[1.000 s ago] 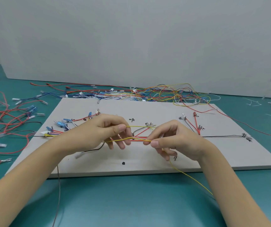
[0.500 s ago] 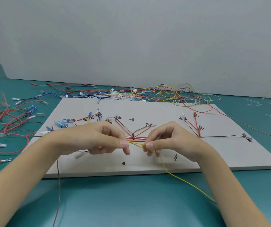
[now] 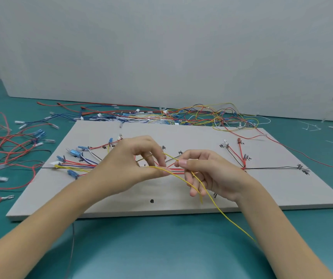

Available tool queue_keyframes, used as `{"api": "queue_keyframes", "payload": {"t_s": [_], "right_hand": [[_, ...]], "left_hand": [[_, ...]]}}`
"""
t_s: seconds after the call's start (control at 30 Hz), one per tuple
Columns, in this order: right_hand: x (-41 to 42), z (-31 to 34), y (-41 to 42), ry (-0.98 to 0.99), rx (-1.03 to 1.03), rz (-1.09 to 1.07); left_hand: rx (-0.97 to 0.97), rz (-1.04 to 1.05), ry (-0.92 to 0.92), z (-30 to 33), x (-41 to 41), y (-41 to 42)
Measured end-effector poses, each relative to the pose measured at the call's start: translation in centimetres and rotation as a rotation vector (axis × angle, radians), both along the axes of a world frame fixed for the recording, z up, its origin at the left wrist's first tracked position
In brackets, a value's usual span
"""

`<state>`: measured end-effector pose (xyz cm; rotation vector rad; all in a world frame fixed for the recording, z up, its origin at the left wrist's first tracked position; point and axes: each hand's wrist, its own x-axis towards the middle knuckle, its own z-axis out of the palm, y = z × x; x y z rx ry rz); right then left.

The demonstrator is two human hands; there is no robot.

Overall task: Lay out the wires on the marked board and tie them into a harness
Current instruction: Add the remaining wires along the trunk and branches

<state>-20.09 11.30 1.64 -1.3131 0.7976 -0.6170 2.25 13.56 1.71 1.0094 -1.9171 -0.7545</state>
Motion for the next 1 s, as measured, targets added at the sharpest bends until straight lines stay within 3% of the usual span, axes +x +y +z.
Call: {"api": "queue_keyframes", "payload": {"t_s": [0.17,0.3,0.47,0.77,0.93,1.0], "right_hand": [[-0.2,-0.2,-0.2,0.119,-0.05,-0.069],[-0.1,-0.7,-0.4,0.227,-0.075,-0.123],[-0.2,-0.7,-0.6,0.274,-0.068,-0.126],[-0.1,-1.3,-0.9,0.464,-0.117,-0.2],[0.1,-1.6,-0.9,0.542,-0.192,-0.241],[0.2,-1.6,-0.9,0.547,-0.205,-0.24]], "left_hand": [[0.09,0.015,0.137,1.0,0.8,-0.3],[0.313,-0.095,0.495,2.3,1.8,-0.4],[0.464,-0.159,0.581,2.6,2.9,-0.6],[0.357,-0.131,0.818,4.8,7.3,-1.7],[0.339,-0.358,1.061,4.0,10.0,-3.2],[0.268,-0.314,1.08,3.5,10.4,-3.7]]}}
